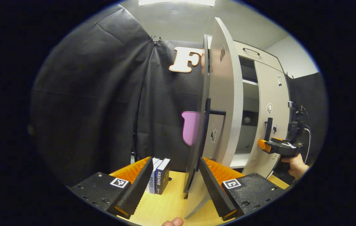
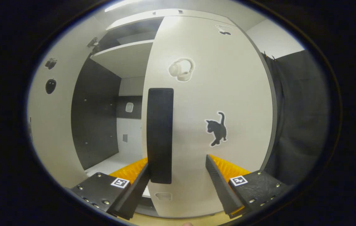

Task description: Grasp the bottle in the cabinet with the left hand and place it on the coaster, then close the right door with the right hand and the left door with the left hand.

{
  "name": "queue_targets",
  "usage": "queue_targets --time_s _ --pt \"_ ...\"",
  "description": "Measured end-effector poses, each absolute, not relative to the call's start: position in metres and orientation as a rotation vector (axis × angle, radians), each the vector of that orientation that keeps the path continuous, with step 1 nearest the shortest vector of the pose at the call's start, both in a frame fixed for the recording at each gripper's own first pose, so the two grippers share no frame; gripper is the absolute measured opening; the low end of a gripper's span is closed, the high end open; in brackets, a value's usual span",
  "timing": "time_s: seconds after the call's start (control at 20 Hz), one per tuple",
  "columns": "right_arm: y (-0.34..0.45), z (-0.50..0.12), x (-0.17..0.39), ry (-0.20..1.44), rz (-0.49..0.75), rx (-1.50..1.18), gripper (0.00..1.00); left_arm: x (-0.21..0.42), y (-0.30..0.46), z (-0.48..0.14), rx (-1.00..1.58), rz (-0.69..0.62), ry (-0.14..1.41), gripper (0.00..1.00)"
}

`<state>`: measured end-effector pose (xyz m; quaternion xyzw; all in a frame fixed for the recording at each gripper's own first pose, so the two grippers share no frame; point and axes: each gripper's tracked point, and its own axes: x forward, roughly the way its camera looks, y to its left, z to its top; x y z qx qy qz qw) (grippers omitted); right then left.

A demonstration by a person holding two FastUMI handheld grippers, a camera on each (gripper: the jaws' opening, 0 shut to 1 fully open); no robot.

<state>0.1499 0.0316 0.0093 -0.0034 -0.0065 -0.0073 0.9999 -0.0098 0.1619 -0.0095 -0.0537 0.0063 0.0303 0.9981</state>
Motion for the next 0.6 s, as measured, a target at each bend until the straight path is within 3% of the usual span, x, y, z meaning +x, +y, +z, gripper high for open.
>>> queue_targets --time_s 0.6 --pt "0.034 0.002 0.092 -0.014 0.058 -0.024 1.0 0.002 0.128 -0.013 -0.075 -0.044 0.044 0.93"
